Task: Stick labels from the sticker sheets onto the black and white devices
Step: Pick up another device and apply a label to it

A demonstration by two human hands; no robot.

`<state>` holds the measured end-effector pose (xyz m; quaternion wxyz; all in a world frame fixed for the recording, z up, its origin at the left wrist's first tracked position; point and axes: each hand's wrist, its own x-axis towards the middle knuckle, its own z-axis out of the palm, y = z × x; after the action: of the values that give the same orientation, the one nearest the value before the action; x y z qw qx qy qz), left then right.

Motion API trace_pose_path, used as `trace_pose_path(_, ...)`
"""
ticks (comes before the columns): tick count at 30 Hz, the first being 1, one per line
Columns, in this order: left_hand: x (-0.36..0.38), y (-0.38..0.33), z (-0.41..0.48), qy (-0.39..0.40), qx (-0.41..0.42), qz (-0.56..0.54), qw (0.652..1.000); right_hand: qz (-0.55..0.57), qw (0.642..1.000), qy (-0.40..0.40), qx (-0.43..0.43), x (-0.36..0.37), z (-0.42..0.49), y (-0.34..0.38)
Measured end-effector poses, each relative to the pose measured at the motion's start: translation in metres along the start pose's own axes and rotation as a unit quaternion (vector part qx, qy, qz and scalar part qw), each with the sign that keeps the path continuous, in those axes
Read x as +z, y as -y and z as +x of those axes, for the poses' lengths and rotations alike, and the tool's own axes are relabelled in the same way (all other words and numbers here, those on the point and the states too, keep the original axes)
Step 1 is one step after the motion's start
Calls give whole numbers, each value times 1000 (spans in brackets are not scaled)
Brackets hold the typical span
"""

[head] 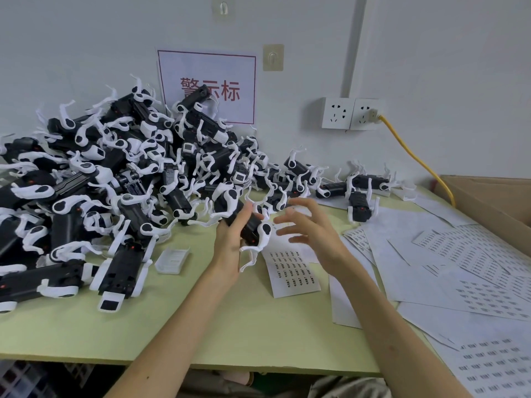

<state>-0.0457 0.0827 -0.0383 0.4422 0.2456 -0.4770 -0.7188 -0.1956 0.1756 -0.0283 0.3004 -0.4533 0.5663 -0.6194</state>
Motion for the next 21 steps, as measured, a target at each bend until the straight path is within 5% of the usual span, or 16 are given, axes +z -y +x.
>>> trace_pose_path(3,1,1,-1,0,7,5,1000,20,995,88,51,9,-3,-3)
trace_pose_path(9,0,3,-2,-11,58,61,996,63,987,114,89,20,-3,-6)
trace_pose_path(17,4,8,-12,10,20,256,967,140,986,49,75,11,5,-8)
trace_pose_path(21,1,17,-13,62,32,395,916,159,986,27,49,11,4,-2)
